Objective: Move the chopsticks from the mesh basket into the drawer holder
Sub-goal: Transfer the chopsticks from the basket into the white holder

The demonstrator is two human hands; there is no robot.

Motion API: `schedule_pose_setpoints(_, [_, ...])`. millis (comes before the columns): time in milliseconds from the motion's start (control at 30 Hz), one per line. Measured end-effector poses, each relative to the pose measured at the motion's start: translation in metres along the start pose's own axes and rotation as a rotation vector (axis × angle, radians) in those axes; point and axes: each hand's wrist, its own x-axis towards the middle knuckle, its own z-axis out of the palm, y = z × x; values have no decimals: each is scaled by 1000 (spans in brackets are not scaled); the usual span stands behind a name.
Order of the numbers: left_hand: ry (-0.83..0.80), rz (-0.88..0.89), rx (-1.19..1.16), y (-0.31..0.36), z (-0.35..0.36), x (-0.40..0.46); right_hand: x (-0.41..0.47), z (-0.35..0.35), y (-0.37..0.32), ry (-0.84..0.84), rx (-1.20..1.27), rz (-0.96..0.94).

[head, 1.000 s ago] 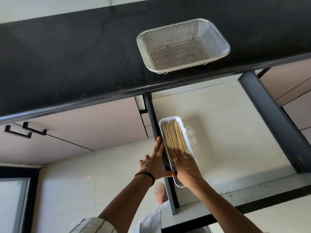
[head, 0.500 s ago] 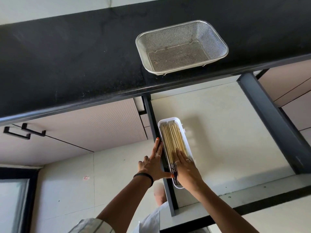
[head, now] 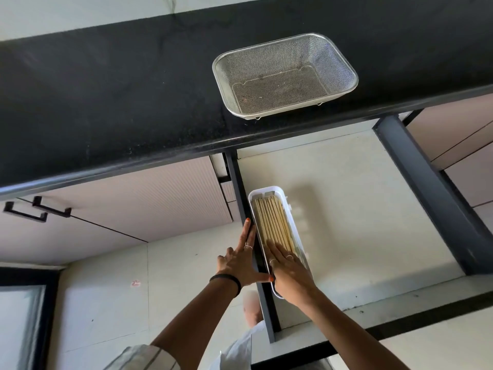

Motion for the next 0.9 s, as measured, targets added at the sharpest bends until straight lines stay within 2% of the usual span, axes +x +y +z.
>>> schedule_pose_setpoints(100, [3, -5, 6, 0, 0, -1, 1, -1, -1, -2, 13, 25])
schedule_pose_setpoints(200, [6, -2, 3, 0, 1, 0, 3, -7, 1, 17, 34, 128])
schedule_pose_setpoints(367, [8, 0, -1, 0, 2, 1, 10, -12, 1, -67, 56, 225])
schedule_pose_setpoints(500, [10, -4, -8, 0, 2, 1, 13, -14, 1, -64, 60, 199])
schedule_pose_setpoints(700, [16, -7, -28, 2, 2, 1, 19, -17, -4, -38, -25, 41])
schedule_pose_setpoints(900, [5, -22, -15, 0, 4, 1, 35, -29, -5, -118, -62, 46])
